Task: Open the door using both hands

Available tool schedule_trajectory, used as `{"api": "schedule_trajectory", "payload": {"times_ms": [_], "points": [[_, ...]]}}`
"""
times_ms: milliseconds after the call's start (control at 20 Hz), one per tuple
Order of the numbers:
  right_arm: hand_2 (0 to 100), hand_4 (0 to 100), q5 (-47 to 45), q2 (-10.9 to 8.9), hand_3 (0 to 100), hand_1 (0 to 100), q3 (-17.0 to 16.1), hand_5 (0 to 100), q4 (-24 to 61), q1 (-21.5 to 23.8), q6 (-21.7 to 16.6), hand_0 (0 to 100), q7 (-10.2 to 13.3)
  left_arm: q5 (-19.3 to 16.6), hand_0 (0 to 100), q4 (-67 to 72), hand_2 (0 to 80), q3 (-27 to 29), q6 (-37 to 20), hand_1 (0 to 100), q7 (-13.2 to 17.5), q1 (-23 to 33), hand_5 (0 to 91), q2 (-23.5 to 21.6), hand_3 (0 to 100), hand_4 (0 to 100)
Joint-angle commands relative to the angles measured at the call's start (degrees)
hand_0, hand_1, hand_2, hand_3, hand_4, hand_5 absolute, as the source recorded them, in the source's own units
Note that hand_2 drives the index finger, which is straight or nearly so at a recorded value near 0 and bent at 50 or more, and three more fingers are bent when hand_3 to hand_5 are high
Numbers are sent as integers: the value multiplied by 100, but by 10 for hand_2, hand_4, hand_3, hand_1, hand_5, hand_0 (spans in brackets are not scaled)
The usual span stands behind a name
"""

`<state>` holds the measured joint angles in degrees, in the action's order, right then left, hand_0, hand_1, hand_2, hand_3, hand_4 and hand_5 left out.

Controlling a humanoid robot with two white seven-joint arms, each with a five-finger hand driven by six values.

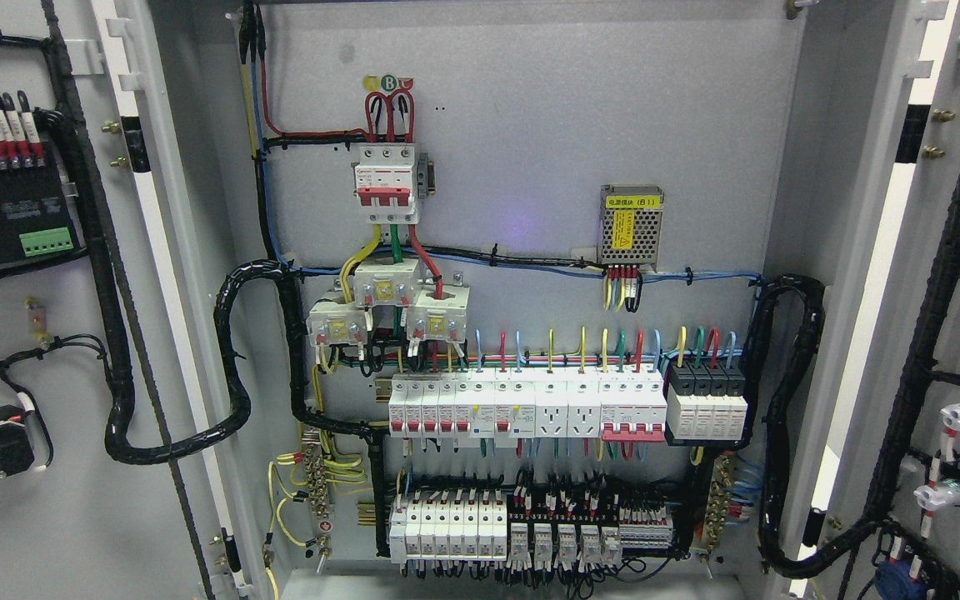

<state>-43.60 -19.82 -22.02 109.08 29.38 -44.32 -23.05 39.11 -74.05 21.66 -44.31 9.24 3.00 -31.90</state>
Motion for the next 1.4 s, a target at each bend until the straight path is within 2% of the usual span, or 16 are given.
{"api": "schedule_trajectory", "payload": {"times_ms": [0, 200, 401, 651, 851, 1052, 1202, 1352], "points": [[0, 0, -17, -83, 0, 0, 250, 0, 96, 24, -15, 383, -50, -9, 0, -566, 0, -74, -1924, 0, -2, 174, 0, -9, 0, 0], [0, 0, -9, -302, 0, 0, 645, 0, 87, -11, -208, 383, -50, -9, 0, -856, 0, -188, -1924, 0, -2, 236, 0, 34, 0, 0], [0, 0, 9, -311, 0, 0, 917, 0, 26, -90, -200, 383, -59, -18, 0, -1260, 0, -232, -1924, 0, -2, 482, 0, 61, 0, 0], [0, 0, 62, -373, 0, 0, 1690, 0, -97, -152, -200, 383, -68, -123, 0, -2033, 0, -565, -1924, 0, -2, 886, 0, 289, 0, 0], [0, 0, 70, -364, 0, 0, 2340, 0, -387, -161, -200, 383, -68, -789, 0, -2403, 0, -1163, -1933, 0, -2, 1088, 0, 780, 0, 0], [0, 0, 245, -347, 0, 0, 3052, 0, -738, -108, -191, 383, -68, -1712, 0, -2404, 0, -1734, -1933, 0, -10, 1325, 0, 1456, 0, 0], [0, 0, 456, -329, 0, 0, 3466, 0, -1124, -64, -191, 383, -68, -2406, 0, -2386, 0, -2059, -1915, 0, -19, 1685, 0, 2054, 0, 0], [0, 0, 606, -312, 0, 0, 3774, 0, -1607, 76, -173, 383, -68, -2873, 0, -2351, 0, -2402, -1863, 0, -19, 2081, 0, 2494, 0, 0]]}}
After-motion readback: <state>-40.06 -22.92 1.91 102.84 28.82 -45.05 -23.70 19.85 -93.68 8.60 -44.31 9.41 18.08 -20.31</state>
